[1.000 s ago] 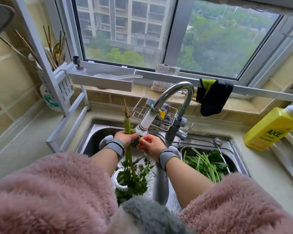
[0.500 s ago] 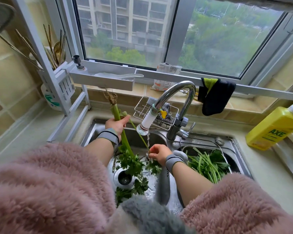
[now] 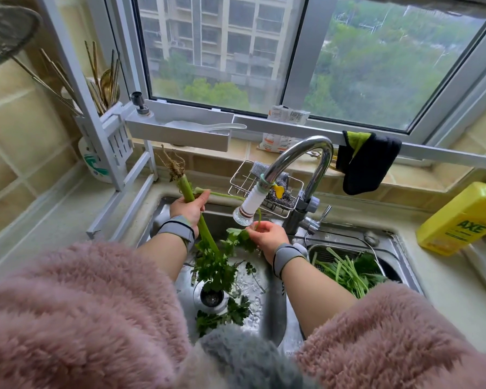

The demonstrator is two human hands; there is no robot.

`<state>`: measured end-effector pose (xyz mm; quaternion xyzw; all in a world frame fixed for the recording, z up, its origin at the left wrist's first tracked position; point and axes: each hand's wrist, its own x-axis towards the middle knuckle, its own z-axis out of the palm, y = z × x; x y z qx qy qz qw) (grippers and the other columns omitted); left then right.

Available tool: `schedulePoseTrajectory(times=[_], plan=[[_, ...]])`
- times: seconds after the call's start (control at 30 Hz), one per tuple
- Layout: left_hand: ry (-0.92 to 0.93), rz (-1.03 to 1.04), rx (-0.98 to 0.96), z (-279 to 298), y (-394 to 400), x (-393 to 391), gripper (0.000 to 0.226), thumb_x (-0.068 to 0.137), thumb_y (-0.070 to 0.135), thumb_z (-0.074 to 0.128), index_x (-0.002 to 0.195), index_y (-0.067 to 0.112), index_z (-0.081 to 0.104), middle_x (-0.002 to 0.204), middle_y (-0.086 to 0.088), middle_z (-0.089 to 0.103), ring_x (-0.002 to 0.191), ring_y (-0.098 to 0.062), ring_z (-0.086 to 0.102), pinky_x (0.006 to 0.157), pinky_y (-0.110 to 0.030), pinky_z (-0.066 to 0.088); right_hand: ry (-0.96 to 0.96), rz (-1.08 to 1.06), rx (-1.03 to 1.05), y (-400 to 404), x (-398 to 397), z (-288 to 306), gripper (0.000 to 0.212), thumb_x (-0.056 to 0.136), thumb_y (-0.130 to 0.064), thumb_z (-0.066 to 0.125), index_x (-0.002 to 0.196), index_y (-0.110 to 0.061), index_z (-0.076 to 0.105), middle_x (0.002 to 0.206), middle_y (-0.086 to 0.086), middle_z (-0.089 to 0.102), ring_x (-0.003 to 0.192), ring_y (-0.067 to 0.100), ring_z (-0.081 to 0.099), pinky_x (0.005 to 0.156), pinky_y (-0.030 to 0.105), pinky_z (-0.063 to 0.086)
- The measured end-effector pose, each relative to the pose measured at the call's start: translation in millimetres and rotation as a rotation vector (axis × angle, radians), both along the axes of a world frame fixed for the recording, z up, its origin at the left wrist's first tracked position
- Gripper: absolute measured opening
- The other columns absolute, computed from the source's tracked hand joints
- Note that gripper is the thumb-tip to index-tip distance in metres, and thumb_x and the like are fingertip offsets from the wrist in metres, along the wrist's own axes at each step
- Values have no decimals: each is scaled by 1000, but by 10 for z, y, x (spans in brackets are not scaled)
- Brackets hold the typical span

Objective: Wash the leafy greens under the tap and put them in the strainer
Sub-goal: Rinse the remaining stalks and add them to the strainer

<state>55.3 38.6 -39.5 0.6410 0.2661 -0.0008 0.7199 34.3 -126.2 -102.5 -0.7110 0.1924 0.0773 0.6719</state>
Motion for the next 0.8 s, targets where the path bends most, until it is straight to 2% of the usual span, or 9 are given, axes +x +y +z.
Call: schedulePoseTrajectory(times=[0.1, 0.23, 0.37, 0.43, 0.5, 0.6, 0.67, 0.73, 0.8], plan=[[-5, 5, 3, 0, -3, -9, 44, 83, 24, 70, 52, 11, 40, 56, -4, 43, 54, -16, 39, 79, -28, 32, 2, -24, 17, 10, -25, 34, 4, 89, -8, 60, 90, -11, 59, 75, -1, 59, 67, 10, 55, 56, 16, 49], [-2, 1, 6, 3, -15, -20, 44, 83, 24, 69, 52, 11, 41, 56, -3, 43, 53, -14, 39, 78, -27, 31, 96, -8, 90, 3, -49, 83, 12, 97, -19, 48, 102, -12, 55, 95, 1, 55, 95, 23, 54, 73, 42, 58], [10, -1, 25, 11, -18, -36, 44, 83, 25, 69, 52, 11, 41, 56, -3, 43, 53, -13, 39, 78, -26, 31, 93, 4, 160, 9, -59, 56, 10, 93, 0, 51, 90, -10, 53, 95, 7, 54, 94, 24, 57, 60, 29, 59], [13, -8, 36, 21, -20, -50, 44, 84, 25, 68, 52, 11, 41, 56, -3, 43, 53, -13, 38, 77, -25, 30, 83, -1, 177, 23, -62, 35, 12, 90, 8, 51, 90, -4, 53, 84, 8, 55, 78, 20, 60, 56, 19, 56], [21, -12, 49, 22, -18, -54, 44, 84, 25, 68, 52, 11, 41, 56, -3, 42, 54, -12, 39, 77, -25, 30, 93, -4, 150, 26, -82, 47, 9, 90, 3, 54, 83, -3, 55, 78, 5, 55, 64, 15, 58, 53, 15, 54], [30, -8, 60, 43, -8, -69, 45, 85, 27, 68, 53, 11, 41, 56, -3, 43, 55, -12, 39, 77, -25, 29, 139, 54, 57, -1, -108, 51, 21, 94, -13, 54, 74, -6, 56, 72, 5, 59, 55, 11, 61, 43, 15, 51], [29, -15, 71, 45, 1, -70, 45, 85, 28, 67, 53, 11, 40, 56, -3, 42, 55, -12, 39, 77, -25, 29, 234, 168, -37, -22, -130, 42, 25, 96, -20, 51, 75, -8, 57, 73, 5, 59, 60, 13, 59, 45, 20, 51], [29, -34, 74, 27, 7, -70, 45, 85, 25, 67, 52, 10, 40, 51, -2, 43, 53, -14, 38, 77, -27, 30, 309, 373, -363, -67, -105, -38, 18, 93, -23, 54, 84, -10, 62, 79, 4, 58, 66, 14, 53, 56, 23, 48], [28, -96, 78, -15, 7, -68, 44, 83, 22, 69, 51, 10, 42, 42, 1, 44, 52, -15, 38, 74, -28, 32, 274, 461, -588, -70, -80, -58, 15, 88, -15, 57, 101, -10, 61, 94, 5, 59, 80, 15, 53, 77, 23, 42]])
